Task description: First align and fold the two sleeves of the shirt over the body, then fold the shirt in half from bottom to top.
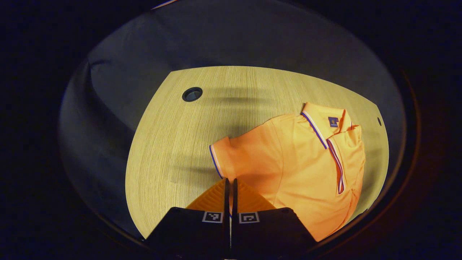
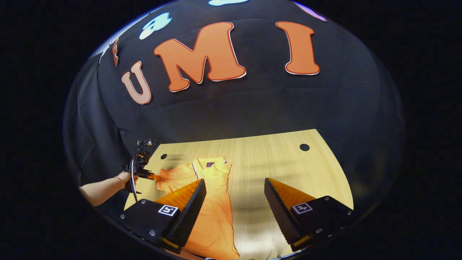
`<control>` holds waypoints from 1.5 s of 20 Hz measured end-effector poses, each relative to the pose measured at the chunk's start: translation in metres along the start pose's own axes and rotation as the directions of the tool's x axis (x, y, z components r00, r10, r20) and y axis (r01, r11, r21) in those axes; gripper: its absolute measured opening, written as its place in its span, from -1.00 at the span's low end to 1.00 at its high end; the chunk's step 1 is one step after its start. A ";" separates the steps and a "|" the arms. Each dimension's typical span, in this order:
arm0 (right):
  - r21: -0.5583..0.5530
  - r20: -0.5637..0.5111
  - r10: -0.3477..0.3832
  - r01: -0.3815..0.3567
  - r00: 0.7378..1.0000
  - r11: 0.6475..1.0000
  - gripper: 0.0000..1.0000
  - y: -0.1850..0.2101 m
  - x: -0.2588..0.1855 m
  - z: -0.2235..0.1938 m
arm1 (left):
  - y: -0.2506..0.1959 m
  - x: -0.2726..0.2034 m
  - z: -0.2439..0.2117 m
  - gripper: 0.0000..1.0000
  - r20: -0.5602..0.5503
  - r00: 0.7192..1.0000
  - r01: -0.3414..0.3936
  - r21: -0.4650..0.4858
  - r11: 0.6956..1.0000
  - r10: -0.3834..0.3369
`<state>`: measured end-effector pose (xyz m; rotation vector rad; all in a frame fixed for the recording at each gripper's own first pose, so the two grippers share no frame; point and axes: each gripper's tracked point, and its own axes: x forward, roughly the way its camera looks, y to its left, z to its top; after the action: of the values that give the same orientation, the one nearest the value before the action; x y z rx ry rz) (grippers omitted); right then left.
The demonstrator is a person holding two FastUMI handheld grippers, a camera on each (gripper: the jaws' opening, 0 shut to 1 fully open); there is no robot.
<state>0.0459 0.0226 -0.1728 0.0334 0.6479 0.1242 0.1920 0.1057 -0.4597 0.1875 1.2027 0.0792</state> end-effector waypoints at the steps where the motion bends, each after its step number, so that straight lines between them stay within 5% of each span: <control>1: -0.005 0.012 0.002 -0.002 1.000 1.000 0.97 0.000 -0.002 0.001 | -0.003 -0.007 0.002 -0.96 0.008 1.000 0.000 0.010 1.000 0.000; 14: -0.021 0.160 -0.036 0.039 0.986 0.999 0.97 -0.019 -0.033 0.019 | -0.114 -0.066 0.039 -0.97 0.080 0.989 0.110 0.138 0.984 -0.122; 25: 0.041 0.133 -0.077 0.072 0.988 0.997 0.97 -0.057 -0.039 -0.005 | -0.240 -0.034 0.008 -0.95 -0.017 0.980 0.198 0.225 0.954 -0.199; 30: 0.045 0.102 -0.094 0.090 0.990 0.995 0.97 -0.069 -0.035 -0.017 | -0.268 -0.026 -0.003 -0.69 -0.049 0.964 0.264 0.171 0.949 -0.260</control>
<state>0.0150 -0.0500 -0.1701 0.0481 0.5465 0.0198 0.1695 -0.1609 -0.4869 0.1799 1.2508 -0.2594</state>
